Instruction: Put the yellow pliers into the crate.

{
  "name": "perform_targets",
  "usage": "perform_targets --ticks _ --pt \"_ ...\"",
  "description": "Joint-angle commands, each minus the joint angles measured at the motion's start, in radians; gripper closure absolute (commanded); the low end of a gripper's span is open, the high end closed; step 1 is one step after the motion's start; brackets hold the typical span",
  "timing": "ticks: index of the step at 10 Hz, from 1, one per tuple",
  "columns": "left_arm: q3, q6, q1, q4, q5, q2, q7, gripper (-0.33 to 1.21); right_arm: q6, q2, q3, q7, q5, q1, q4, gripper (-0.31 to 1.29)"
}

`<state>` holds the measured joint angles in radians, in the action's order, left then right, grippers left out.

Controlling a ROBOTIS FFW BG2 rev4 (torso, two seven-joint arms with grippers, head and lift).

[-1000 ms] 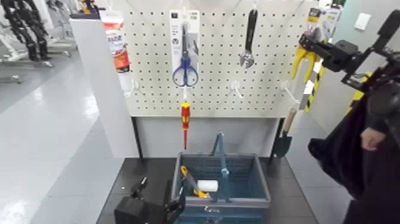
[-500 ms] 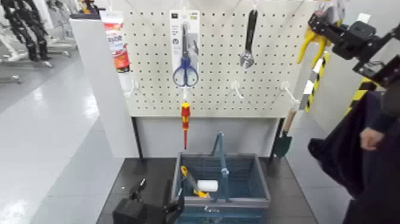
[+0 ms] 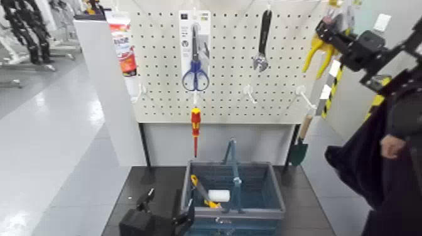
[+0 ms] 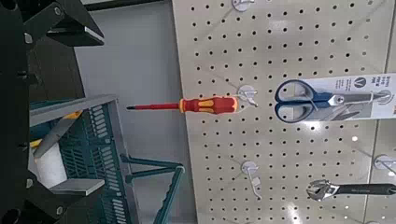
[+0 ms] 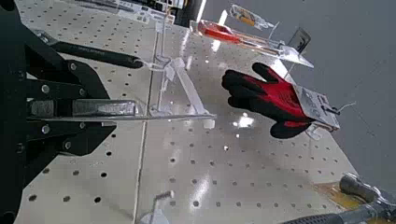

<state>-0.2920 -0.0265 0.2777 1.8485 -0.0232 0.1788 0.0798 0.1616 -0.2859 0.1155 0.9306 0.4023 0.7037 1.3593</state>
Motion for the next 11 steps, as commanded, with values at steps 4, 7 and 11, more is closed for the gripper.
perform_targets --ticks 4,7,11 --pt "0.002 0.002 0.0 0.0 -0.001 0.001 0.0 0.22 -0.002 0.119 -0.036 -0.004 0.02 -0.135 0.026 1.1" --pt "0.002 0.002 0.0 0.0 -0.001 0.002 0.0 0.22 0.002 0.155 -0.051 -0.006 0.023 -0.19 0.004 1.1" --pt "-0.001 0.002 0.003 0.0 -0.003 0.002 0.0 0.22 0.016 0.177 -0.054 -0.003 0.032 -0.271 -0.02 1.1"
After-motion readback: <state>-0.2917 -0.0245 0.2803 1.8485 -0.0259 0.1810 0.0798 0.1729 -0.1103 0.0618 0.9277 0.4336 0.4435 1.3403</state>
